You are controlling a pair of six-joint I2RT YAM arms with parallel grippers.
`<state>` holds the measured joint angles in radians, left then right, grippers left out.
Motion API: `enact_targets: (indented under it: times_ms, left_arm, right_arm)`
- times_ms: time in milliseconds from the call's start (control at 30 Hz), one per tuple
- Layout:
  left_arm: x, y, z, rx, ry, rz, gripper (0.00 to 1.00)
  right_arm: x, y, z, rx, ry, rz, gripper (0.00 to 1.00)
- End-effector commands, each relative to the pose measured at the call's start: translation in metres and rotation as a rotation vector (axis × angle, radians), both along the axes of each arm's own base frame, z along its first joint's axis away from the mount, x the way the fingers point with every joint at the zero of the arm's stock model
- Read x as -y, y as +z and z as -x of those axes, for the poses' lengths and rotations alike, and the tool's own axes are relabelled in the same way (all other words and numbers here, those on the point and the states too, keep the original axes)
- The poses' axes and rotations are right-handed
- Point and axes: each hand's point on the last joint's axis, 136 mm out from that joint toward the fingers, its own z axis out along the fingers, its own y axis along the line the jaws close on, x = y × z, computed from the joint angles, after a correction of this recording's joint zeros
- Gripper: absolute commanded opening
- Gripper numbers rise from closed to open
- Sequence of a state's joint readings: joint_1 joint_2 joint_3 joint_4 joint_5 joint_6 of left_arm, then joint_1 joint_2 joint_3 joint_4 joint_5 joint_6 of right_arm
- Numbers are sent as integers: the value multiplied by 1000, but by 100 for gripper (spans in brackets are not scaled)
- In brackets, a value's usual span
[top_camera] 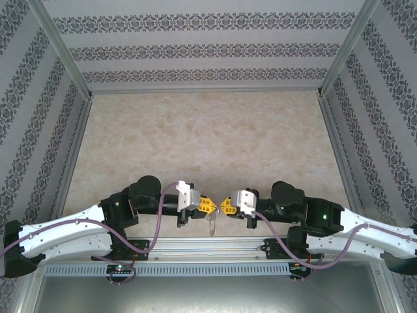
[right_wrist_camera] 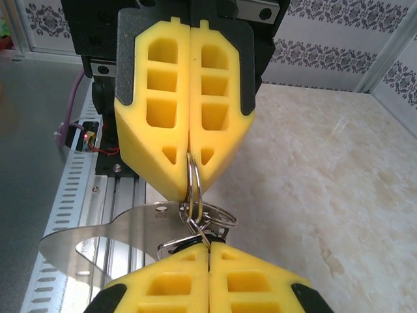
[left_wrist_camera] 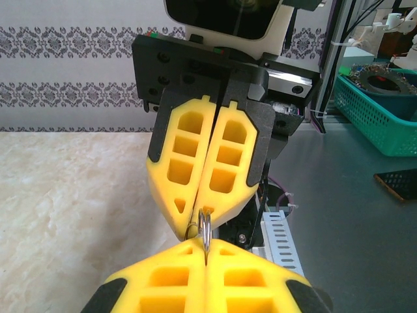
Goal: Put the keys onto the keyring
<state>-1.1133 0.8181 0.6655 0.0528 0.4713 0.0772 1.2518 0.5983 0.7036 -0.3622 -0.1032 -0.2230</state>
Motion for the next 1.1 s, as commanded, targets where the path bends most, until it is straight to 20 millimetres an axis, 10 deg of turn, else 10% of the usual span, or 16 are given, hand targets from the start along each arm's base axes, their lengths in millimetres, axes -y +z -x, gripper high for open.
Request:
enact_targets:
  times_ms: [0,1067]
  left_arm:
    - [1,21,6,31,-27,65,0]
    - [0,25,7,43,-31,84,0]
  right_arm:
    - [-3,2,-1,-10,5,-11,7]
    - [-12,-1,-5,-23,0,-2,0]
